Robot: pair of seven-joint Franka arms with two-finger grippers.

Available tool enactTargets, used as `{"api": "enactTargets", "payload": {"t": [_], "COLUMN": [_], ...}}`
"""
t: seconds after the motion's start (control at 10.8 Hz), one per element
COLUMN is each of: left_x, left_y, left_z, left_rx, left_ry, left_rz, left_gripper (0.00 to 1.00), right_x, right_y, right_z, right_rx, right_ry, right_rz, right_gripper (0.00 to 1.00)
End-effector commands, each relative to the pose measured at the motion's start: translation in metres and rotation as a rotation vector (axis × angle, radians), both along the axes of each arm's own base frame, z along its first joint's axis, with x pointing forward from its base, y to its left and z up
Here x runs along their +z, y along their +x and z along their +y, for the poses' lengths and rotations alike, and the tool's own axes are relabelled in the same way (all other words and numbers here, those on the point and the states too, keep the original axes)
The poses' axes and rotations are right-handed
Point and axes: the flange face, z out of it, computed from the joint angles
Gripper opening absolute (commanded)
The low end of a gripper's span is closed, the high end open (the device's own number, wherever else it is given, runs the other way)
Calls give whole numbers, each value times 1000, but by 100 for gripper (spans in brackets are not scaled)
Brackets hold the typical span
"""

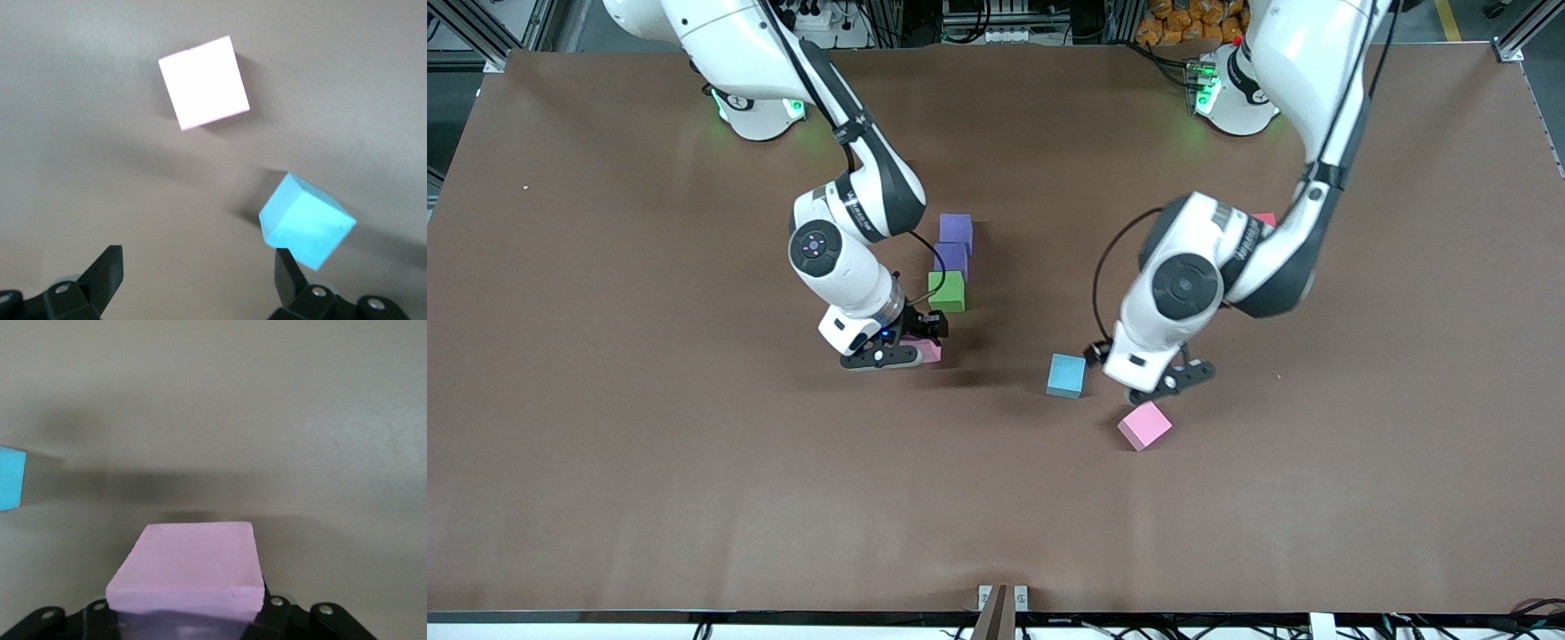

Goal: Arrange blocks into number 1
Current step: 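Grasp the lone pink block with the left gripper while the right gripper retracts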

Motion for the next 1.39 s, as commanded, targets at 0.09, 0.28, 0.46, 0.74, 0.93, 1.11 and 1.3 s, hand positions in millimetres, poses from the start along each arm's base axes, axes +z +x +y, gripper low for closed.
{"api": "enactTargets", "payload": {"t": [0.09,0.28,0.46,0.74,0.93,1.11,1.3], "left_x": [-9,-9,-15,-36,-52,-64,-69], "left_y": [9,24,40,53,59,61,62], "left_z": [-1,30,66,67,49,41,45], "left_rx": [-46,-5,108,330,452,456,450], "left_ry": [-9,-16,-12,-30,-49,-8,10], "left_rz": [-13,-10,-3,-58,-105,-134,-139], "left_gripper": [100,100,100,100,100,100,100], "right_x": [-13,-18,-27,-47,-48,-50,-49], "right_y": [-5,-17,-32,-44,-45,-45,-45], "right_z": [24,35,50,45,44,44,44], "right_rx": [13,23,3,8,8,6,-1], "right_ry": [-23,-28,-40,-69,-69,-71,-71], "right_rz": [11,28,56,86,86,90,93], "right_gripper": [48,48,48,48,48,59,100]}}
